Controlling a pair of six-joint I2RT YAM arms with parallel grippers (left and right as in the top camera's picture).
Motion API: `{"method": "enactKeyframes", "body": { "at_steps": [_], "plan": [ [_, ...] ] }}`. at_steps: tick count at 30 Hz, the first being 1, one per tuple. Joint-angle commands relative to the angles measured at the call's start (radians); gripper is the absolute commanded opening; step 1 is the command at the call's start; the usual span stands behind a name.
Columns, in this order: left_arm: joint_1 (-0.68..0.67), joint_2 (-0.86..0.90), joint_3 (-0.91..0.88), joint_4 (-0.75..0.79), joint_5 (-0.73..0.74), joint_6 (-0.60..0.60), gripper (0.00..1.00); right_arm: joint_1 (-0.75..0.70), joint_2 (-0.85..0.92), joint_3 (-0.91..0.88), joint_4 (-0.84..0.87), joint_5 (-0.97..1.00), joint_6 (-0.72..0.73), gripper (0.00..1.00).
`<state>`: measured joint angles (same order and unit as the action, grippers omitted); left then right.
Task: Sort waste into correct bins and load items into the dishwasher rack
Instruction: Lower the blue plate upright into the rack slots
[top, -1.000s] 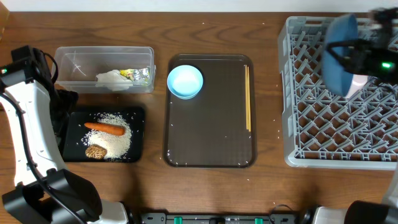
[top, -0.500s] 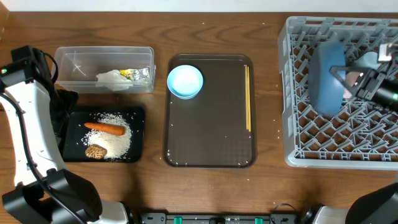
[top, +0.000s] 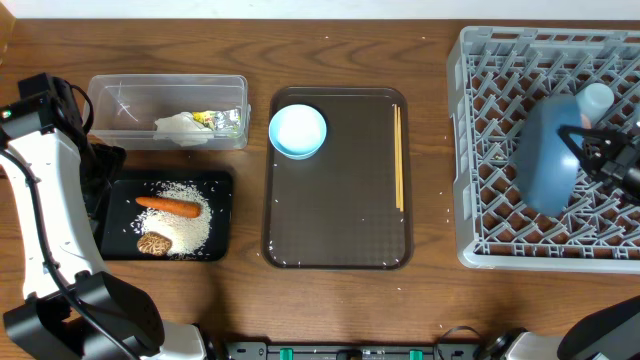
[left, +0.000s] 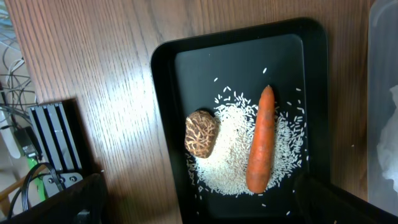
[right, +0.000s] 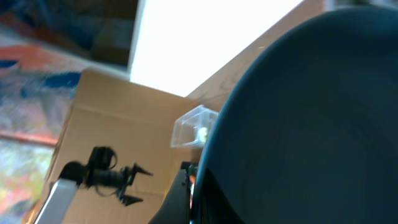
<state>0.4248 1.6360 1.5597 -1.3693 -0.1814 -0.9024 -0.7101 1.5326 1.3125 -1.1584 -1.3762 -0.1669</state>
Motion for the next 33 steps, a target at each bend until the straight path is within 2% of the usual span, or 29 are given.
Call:
{"method": "enactKeyframes", "body": {
  "at_steps": [1, 7, 14, 24, 29, 33],
  "plan": [
    [0.004, -0.003, 0.002, -0.006, -0.002, -0.012, 0.98, -0.031, -0.001, 0.001, -0.032, 0.018, -0.040, 0.01],
    [0.004, -0.003, 0.002, -0.006, -0.002, -0.012, 0.98, -0.007, -0.001, 0.001, -0.076, -0.046, -0.091, 0.01],
    [0.004, -0.003, 0.002, -0.006, -0.002, -0.012, 0.98, 0.060, -0.001, 0.001, -0.052, -0.134, -0.104, 0.01],
    [0.004, -0.003, 0.002, -0.006, -0.002, -0.012, 0.98, 0.167, -0.001, 0.001, -0.014, -0.014, -0.097, 0.01],
    [0.004, -0.003, 0.002, -0.006, -0.002, -0.012, 0.98, 0.164, -0.001, 0.001, 0.007, 0.064, -0.051, 0.01],
    [0.004, -0.003, 0.002, -0.006, -0.002, -0.012, 0.98, 0.149, -0.001, 0.001, 0.058, 0.157, 0.041, 0.01]
  ]
}}
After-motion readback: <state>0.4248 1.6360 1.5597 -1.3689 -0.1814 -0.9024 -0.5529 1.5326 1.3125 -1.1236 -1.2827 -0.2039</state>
